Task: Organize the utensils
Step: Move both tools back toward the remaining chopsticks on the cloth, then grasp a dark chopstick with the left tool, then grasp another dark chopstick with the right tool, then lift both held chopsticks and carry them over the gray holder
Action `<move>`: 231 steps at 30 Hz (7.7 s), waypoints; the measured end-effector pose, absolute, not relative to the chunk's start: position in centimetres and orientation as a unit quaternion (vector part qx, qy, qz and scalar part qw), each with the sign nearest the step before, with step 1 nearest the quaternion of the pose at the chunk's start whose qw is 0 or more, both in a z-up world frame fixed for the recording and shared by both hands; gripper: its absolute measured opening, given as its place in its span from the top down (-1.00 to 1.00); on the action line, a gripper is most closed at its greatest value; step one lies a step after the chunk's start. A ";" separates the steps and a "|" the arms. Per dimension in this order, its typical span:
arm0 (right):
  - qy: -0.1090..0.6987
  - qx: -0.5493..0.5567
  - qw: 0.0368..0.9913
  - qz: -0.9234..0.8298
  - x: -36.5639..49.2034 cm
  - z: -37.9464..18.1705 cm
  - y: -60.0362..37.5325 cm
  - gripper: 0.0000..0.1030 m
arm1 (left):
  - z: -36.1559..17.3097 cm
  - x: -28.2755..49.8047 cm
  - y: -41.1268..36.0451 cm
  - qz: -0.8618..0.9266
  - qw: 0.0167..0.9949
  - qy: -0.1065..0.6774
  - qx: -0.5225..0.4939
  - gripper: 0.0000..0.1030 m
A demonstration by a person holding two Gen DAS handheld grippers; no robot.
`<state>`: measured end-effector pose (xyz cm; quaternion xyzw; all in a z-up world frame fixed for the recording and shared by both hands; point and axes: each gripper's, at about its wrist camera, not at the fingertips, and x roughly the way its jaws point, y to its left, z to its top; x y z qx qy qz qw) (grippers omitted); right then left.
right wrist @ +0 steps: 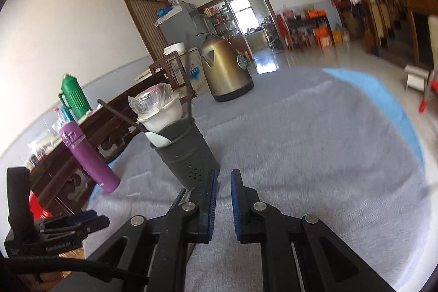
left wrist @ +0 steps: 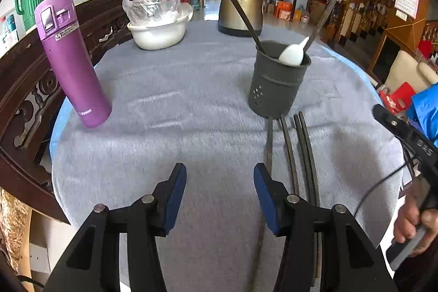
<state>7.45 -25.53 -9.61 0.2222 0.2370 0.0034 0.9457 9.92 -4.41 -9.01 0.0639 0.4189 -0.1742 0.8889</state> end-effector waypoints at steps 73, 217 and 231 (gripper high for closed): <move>0.294 0.395 0.866 0.087 13.1 -16.1 -30.2 0.70 | -11.0 5.6 -18.4 -0.227 0.850 0.430 0.204 -0.34; 0.547 0.187 0.815 -0.044 24.0 -14.6 -23.3 0.86 | -14.0 29.2 -7.3 -0.275 0.767 0.579 0.029 0.84; 0.443 0.170 0.880 0.012 19.5 -6.7 -22.1 0.88 | -6.7 25.9 -4.4 -0.300 0.811 0.500 0.033 0.87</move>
